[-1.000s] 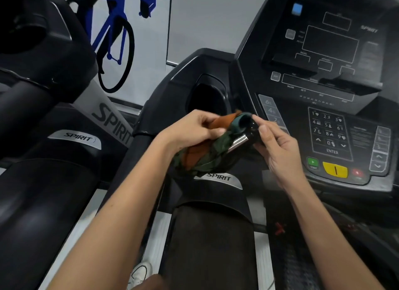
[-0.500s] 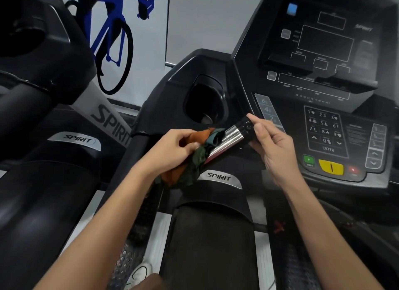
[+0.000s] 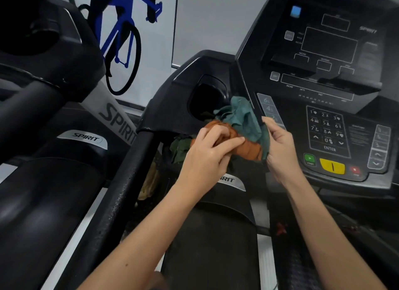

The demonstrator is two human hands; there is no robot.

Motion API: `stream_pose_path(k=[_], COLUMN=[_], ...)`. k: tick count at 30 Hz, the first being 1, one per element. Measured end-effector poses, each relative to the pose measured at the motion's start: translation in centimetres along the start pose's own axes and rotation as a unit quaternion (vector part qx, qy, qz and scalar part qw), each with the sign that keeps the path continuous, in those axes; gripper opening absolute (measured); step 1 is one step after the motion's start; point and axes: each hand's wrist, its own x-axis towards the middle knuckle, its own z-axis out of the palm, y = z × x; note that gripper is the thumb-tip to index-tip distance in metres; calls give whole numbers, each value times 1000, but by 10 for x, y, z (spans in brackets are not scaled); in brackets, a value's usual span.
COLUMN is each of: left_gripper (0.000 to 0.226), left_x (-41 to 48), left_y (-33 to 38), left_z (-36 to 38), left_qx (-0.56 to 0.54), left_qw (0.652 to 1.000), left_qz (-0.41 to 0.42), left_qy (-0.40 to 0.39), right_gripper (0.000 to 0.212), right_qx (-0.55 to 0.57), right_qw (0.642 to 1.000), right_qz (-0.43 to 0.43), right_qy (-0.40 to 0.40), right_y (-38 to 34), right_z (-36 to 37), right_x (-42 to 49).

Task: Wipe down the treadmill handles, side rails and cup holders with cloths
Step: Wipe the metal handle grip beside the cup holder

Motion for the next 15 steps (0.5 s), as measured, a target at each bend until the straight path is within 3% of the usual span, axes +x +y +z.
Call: stream_pose_path(k=[3, 5, 8, 10, 11, 12, 15], left_gripper=[27, 22, 13, 20, 24, 25, 19], left_x=[5, 20, 43, 54, 57, 59, 49], left_y=[-1, 2, -5, -9, -7, -4, 16], left_z=[-2, -7, -13, -16, -15, -13, 4], left_qx=[-21, -99, -199, -274, -290, -282, -162], left_qw=[999, 983, 918, 862, 850, 854, 934], left_qz=[-33, -153, -326, -391, -402, -400, -302], left_qy=[-6, -15, -103, -168, -178, -177, -101], right_gripper=[24, 27, 27, 24, 23, 21, 17], right_qx=[1, 36, 47, 42, 48, 55, 60], right_qw=[1000, 999, 998, 998, 998, 998, 996], right_qz=[3, 26, 38, 37, 38, 39, 49], right_qy=[6, 18, 23, 17, 18, 21, 36], right_y=[1, -1, -2, -1, -1, -1, 1], right_z=[1, 4, 4, 4, 4, 4, 3], right_x=[0, -1, -1, -1, -1, -1, 1])
